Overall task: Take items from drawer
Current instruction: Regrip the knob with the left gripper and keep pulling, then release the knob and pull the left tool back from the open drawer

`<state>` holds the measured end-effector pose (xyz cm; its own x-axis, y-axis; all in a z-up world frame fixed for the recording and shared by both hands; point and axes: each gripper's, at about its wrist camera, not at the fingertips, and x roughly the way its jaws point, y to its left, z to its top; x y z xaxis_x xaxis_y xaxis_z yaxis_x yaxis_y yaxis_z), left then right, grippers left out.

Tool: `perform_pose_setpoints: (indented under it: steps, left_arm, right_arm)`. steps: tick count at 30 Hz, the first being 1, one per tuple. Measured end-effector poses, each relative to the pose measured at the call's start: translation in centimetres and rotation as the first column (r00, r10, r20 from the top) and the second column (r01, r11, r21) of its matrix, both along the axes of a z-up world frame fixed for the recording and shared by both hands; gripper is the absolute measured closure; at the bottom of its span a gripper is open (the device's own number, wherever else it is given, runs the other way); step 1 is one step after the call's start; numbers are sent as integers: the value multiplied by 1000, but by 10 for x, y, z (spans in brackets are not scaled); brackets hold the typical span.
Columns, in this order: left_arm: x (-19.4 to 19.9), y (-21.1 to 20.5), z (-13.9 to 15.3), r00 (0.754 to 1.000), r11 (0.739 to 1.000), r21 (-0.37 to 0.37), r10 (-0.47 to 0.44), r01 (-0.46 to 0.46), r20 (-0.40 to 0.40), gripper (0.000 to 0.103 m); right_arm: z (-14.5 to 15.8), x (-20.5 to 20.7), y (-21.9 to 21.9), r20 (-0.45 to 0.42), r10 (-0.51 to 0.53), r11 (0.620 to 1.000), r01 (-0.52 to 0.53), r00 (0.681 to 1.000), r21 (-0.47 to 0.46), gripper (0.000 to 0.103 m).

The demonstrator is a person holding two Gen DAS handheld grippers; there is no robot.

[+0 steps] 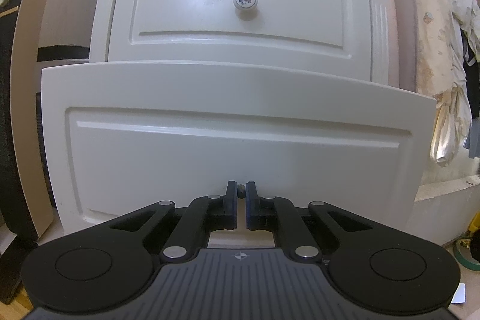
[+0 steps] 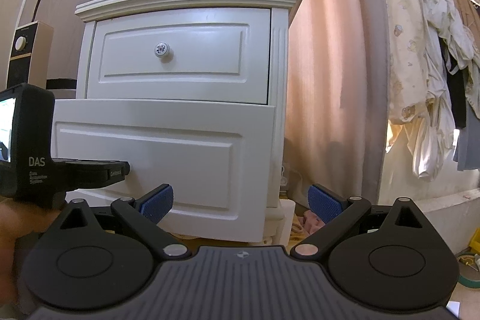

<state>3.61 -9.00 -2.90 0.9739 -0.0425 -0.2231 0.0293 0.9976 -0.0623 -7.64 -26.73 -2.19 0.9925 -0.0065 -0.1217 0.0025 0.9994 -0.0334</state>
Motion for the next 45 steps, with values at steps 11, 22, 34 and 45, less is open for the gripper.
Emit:
perform_pose_setpoints:
  steps: [11, 22, 34, 45]
  left_arm:
    - [-24, 0, -2, 1000, 1000, 2, -6, 6, 8, 100]
    - [-34, -1, -3, 1000, 1000, -9, -3, 3, 15, 103]
    - [-32, 5, -6, 999, 999, -32, -22, 21, -39, 98]
    - [-38, 7, 0, 1000, 1000, -16, -9, 9, -27, 17]
  right_arm:
    - [1, -13, 2, 15, 18, 1000, -18, 1000, 1, 0]
    - [-1, -21, 7, 14, 25, 1000, -25, 1000, -12, 0]
    - [0, -20, 11, 11, 26, 999, -26, 1000, -20, 0]
    - [1, -17, 13, 6, 21, 999, -21, 1000, -28, 0]
